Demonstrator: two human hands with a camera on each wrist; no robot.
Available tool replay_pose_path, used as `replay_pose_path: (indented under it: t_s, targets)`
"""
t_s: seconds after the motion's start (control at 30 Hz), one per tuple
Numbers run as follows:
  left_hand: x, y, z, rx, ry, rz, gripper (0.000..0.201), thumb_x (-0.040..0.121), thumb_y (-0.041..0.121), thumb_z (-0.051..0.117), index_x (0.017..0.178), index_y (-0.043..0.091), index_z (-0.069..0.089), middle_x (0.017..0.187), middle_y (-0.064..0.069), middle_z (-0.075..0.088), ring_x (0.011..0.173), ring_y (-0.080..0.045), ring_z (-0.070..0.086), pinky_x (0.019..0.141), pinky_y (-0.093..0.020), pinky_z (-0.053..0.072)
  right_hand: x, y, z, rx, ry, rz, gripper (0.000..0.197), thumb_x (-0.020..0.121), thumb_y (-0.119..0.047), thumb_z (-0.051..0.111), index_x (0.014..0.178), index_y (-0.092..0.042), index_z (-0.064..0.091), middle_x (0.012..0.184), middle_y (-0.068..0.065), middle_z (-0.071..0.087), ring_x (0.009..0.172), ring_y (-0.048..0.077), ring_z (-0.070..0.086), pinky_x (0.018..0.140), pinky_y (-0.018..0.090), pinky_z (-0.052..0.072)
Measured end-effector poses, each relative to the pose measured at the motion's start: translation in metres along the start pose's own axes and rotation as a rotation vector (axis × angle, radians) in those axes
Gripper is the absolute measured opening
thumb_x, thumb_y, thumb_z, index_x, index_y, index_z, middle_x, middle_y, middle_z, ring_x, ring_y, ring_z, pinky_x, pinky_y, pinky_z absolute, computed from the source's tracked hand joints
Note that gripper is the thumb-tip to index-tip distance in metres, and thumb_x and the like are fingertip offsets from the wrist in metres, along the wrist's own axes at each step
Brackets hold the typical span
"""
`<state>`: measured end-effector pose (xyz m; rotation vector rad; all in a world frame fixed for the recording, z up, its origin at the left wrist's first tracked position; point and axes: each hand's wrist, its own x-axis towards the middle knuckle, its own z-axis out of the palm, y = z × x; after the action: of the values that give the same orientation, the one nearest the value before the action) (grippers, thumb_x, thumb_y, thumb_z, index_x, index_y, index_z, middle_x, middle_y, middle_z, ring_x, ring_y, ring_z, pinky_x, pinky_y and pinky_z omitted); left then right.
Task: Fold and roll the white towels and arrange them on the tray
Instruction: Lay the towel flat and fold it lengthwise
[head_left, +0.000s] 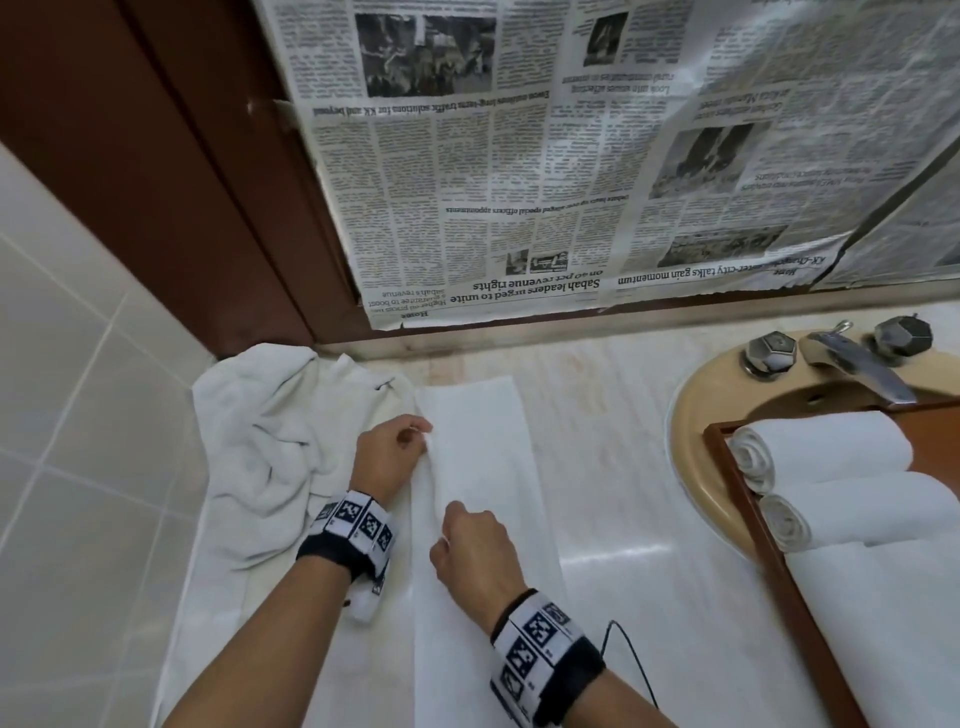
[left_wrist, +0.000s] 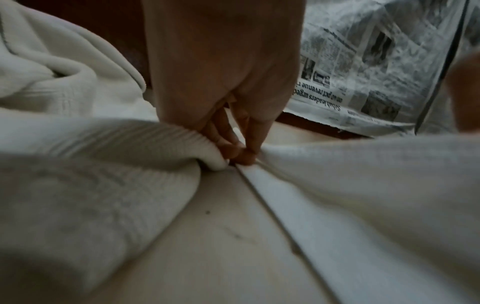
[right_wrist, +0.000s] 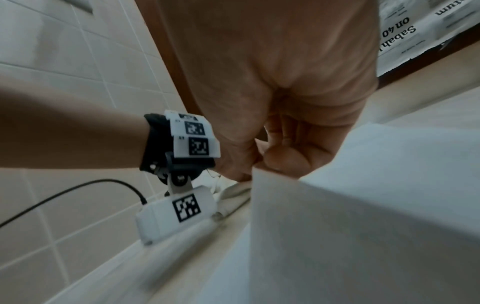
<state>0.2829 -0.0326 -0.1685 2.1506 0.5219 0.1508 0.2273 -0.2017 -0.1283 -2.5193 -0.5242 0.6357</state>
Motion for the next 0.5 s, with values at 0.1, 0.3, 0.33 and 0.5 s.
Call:
replay_pose_path:
  t_s: [0.1, 0.3, 0.33, 0.5]
  targets:
    - [0.000, 0.004, 0.000, -0.030, 0.016, -0.095, 0.015, 0.086, 0.012, 0.060, 0.089, 0.021, 0.071, 0.085, 0.009, 0.071, 0.083, -0.010, 0.066, 0.078, -0.018, 0.050, 0.001, 0.001, 0.009, 0.000, 0.023, 0.002, 0.010, 0.095, -0.015, 0.045, 0.087, -0.012, 0.040, 0.082, 0.005, 0.051, 0.070, 0.024, 0.046, 0.045, 0.026, 0.020]
    - [-0.004, -0.001, 0.004, -0.007, 0.008, -0.112, 0.018, 0.083, 0.017, 0.074, 0.098, 0.014, 0.064, 0.086, 0.003, 0.066, 0.076, -0.012, 0.062, 0.078, -0.027, 0.054, 0.003, 0.003, 0.017, -0.007, 0.025, -0.042, 0.010, 0.096, -0.020, 0.046, 0.090, -0.013, 0.042, 0.080, 0.004, 0.051, 0.069, 0.026, 0.048, 0.048, 0.030, 0.026]
    - [-0.004, -0.002, 0.004, -0.003, 0.030, -0.120, 0.016, 0.085, 0.017, 0.072, 0.099, 0.013, 0.065, 0.086, 0.003, 0.066, 0.078, -0.013, 0.063, 0.078, -0.028, 0.054, 0.003, 0.004, 0.020, -0.004, 0.016, -0.044, 0.011, 0.096, -0.021, 0.046, 0.090, -0.013, 0.042, 0.080, 0.004, 0.051, 0.070, 0.027, 0.049, 0.049, 0.031, 0.027]
    - [-0.002, -0.001, 0.010, 0.152, 0.096, -0.110, 0.010, 0.092, 0.016, 0.063, 0.099, 0.008, 0.065, 0.079, 0.001, 0.062, 0.080, -0.019, 0.059, 0.073, -0.026, 0.043, 0.003, 0.016, 0.028, 0.066, -0.026, -0.048, 0.016, 0.096, -0.025, 0.049, 0.102, -0.011, 0.052, 0.087, 0.005, 0.059, 0.079, 0.027, 0.056, 0.064, 0.034, 0.041]
